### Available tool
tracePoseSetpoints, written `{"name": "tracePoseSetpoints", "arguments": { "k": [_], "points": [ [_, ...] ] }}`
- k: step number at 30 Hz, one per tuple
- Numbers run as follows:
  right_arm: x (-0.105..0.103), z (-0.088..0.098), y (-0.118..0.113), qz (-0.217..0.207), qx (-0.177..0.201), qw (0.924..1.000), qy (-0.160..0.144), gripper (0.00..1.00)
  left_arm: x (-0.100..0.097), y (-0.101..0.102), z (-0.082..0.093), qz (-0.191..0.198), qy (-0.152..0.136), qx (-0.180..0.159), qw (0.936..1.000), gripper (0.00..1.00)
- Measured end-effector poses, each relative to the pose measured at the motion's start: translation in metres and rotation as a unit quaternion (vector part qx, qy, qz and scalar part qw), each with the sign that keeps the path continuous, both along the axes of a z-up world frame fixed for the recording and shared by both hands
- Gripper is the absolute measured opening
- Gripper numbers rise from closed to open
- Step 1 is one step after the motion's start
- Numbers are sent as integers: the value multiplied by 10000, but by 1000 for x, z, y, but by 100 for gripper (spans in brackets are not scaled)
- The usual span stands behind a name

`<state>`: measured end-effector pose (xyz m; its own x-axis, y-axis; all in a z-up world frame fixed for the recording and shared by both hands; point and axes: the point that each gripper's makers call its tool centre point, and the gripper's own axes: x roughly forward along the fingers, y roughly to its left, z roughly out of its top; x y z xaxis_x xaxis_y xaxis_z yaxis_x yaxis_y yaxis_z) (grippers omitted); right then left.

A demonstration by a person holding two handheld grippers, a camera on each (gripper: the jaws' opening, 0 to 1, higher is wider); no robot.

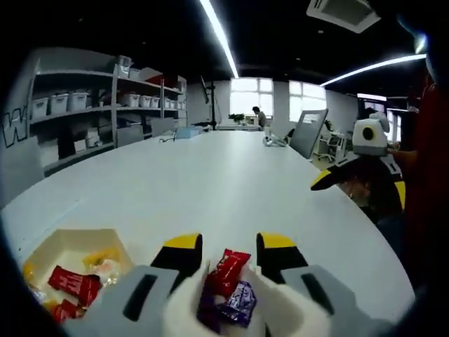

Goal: Place the target food into the container with the food tongs after gripping and lifting it, then release it inside without dropping or visibly crushing the food.

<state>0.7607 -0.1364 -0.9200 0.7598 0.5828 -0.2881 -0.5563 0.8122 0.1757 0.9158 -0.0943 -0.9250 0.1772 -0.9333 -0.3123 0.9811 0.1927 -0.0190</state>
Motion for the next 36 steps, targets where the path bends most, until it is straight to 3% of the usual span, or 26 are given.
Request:
{"name": "tracePoseSetpoints", "arguments": {
  "k": [7, 10, 12, 14, 16, 19, 23, 28, 36],
  "points": [
    [-1, -2, -2, -32, -8, 10000, 31, 99, 1, 1, -1, 119, 258, -62, 9996, 26],
    [-1, -3, 0, -7, -32, 10000, 41, 99, 3, 2, -3, 267, 521, -121, 9982, 24],
    [-1, -3, 0, 4, -43, 10000, 43, 99, 4, 2, -2, 292, 522, -148, 9981, 23],
    [-2, -2, 0, 4, -38, 10000, 37, 99, 3, 2, -1, 366, 768, -212, 9961, 21],
    [-2, -1, -1, -7, -17, 10000, 26, 99, 3, 2, -1, 374, 794, -223, 9959, 21],
    [-2, -1, -2, -24, -3, 10000, 25, 99, 1, 2, 3, 370, 866, -278, 9952, 21],
    [-3, 0, 1, 12, -23, 10000, 14, 99, 3, 3, 21, 459, 1048, -641, 9914, 21],
    [-3, 1, 2, 38, -39, 10000, 5, 99, 7, 10, 39, 544, 1037, -898, 9891, 22],
    [-5, 3, 6, 85, -51, 9999, -20, 99, 23, 34, 50, 799, 875, -878, 9891, 22]
  ]
}}
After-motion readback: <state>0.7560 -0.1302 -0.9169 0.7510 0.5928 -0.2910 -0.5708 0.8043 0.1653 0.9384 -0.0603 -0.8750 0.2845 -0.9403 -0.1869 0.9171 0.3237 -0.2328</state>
